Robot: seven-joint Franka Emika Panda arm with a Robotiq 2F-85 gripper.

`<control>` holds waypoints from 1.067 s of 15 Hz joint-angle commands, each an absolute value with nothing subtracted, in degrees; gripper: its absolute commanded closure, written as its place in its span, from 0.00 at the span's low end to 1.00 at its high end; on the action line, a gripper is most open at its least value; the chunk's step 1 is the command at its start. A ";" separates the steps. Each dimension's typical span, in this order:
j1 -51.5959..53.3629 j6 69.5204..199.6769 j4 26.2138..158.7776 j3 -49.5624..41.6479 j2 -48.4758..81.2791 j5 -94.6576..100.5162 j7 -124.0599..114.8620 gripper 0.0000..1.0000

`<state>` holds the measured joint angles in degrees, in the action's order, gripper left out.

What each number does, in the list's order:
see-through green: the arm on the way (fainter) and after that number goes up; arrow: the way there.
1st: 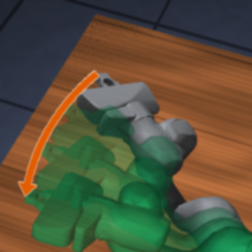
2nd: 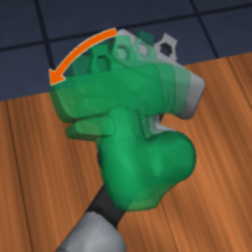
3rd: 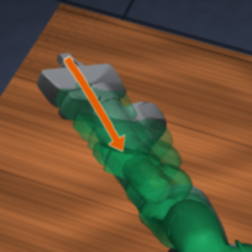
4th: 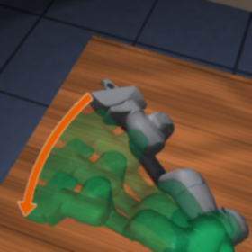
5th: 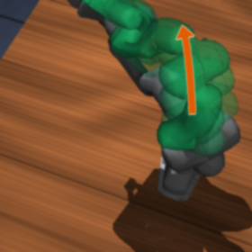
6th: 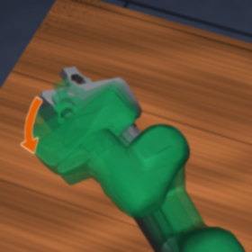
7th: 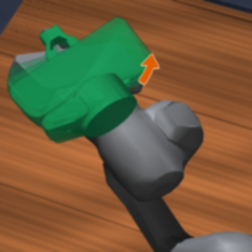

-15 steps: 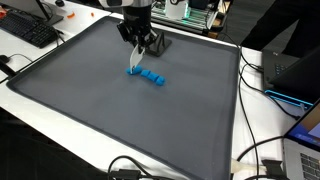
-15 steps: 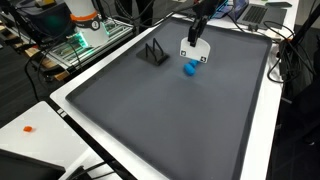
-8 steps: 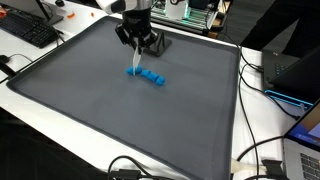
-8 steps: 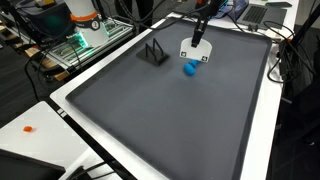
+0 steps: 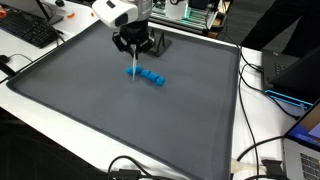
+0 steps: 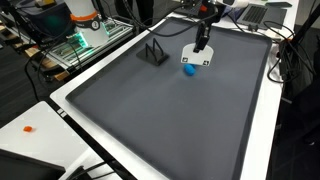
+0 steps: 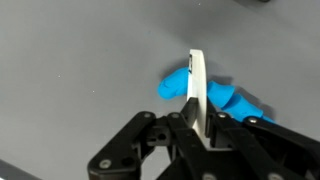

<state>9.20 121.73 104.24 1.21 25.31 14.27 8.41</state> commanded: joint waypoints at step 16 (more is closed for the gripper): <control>6.81 123.22 102.79 1.85 29.89 16.85 15.95 0.98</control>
<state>8.30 121.77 101.85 1.22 28.77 15.28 15.13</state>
